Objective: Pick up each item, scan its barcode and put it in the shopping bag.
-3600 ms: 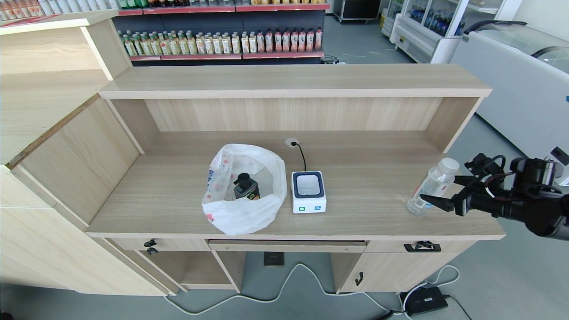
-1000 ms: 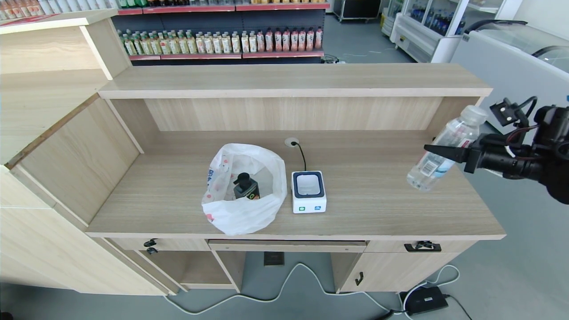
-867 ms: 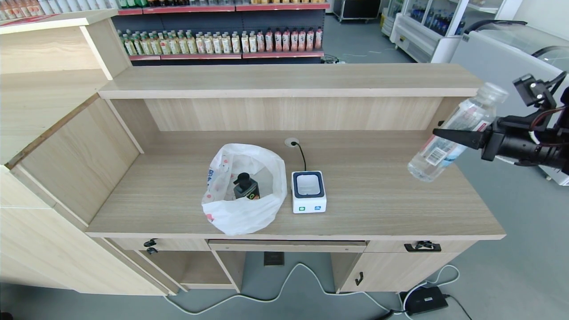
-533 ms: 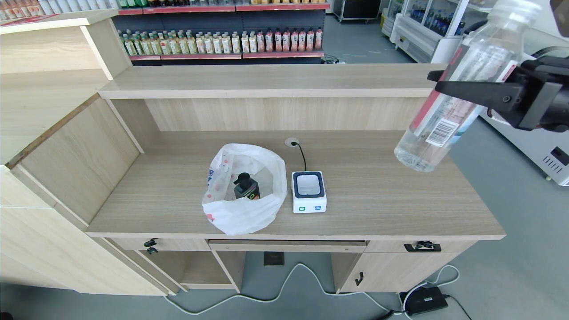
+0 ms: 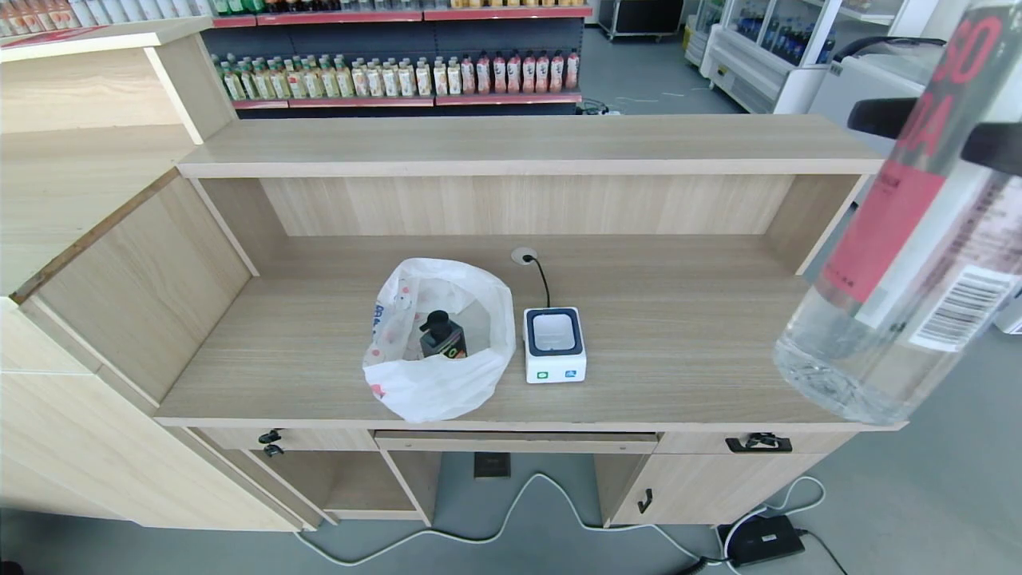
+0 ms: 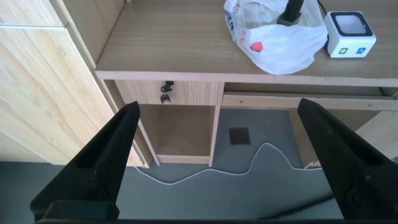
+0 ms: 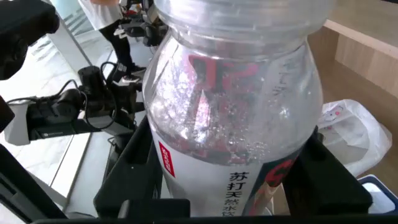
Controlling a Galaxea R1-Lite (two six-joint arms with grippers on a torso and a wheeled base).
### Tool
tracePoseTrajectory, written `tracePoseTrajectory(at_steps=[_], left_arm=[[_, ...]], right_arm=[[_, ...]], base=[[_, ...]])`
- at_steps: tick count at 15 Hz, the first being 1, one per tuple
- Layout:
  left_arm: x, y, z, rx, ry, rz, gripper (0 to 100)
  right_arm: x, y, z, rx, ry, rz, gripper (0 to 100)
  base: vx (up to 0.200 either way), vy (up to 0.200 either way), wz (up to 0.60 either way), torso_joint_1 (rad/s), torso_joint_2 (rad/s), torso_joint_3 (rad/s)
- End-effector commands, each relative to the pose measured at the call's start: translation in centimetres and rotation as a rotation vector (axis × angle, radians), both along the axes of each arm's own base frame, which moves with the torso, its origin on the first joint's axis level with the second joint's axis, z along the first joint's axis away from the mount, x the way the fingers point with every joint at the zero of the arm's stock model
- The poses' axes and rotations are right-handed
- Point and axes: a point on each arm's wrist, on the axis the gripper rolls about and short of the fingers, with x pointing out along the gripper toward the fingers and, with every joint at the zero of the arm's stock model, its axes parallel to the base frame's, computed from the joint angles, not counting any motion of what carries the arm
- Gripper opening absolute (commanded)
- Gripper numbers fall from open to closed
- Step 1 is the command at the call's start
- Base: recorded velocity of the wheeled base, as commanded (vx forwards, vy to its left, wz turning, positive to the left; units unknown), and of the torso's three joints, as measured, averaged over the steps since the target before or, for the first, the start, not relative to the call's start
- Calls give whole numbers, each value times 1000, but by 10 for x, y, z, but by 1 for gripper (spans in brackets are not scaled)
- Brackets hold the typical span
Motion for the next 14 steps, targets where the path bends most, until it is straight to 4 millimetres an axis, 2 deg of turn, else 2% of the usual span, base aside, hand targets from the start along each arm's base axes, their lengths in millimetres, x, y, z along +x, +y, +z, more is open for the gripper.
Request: tracePoseTrajectory(at_steps=[1,4,14], left_arm=[[0,0,0,0,0,0,100],[0,0,0,0,0,2,100],[0,0,0,0,0,0,100]], right_arm=[[-13,-2,3,8,-23,12,0],[-19,-2,-5,0,-7,21,0],[-24,5,5,9,-32,78,0]], base=[[0,0,0,0,0,0],[0,0,0,0,0,0],[0,0,0,0,0,0]])
